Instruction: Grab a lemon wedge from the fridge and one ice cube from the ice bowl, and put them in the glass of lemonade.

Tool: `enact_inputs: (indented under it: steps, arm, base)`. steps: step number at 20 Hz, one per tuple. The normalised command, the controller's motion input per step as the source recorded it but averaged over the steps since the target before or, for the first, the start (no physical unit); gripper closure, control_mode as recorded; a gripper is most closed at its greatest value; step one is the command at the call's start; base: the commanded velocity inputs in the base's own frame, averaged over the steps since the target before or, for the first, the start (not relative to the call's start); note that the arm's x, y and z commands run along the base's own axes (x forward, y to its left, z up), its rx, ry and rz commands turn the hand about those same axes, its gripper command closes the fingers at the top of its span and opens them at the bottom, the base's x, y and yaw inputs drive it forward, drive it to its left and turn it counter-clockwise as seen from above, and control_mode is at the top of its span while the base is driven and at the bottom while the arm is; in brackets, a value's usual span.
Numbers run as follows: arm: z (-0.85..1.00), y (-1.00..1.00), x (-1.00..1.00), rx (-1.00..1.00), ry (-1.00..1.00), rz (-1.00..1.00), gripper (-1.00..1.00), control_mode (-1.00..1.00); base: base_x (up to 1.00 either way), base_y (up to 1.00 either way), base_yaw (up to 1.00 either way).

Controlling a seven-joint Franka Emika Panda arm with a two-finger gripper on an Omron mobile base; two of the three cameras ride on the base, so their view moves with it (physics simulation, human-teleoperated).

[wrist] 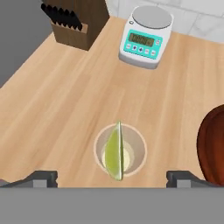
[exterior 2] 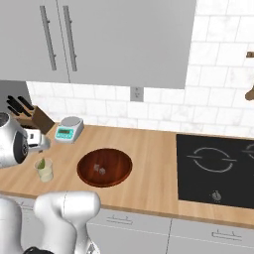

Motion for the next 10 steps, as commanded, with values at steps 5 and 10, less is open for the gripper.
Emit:
enact_inputs:
  steps: [5,10]
  arm:
    - [0.33,-0.48,-0.32,0.00,-0.08,-0.02,-1.00,-1.00]
    - [0.23,-0.69,-0.03,0.00,0.00,-0.03,-1.00,-1.00]
  base:
    - [0.00,0.00,0.00]
    - [0.00,0.00,0.00]
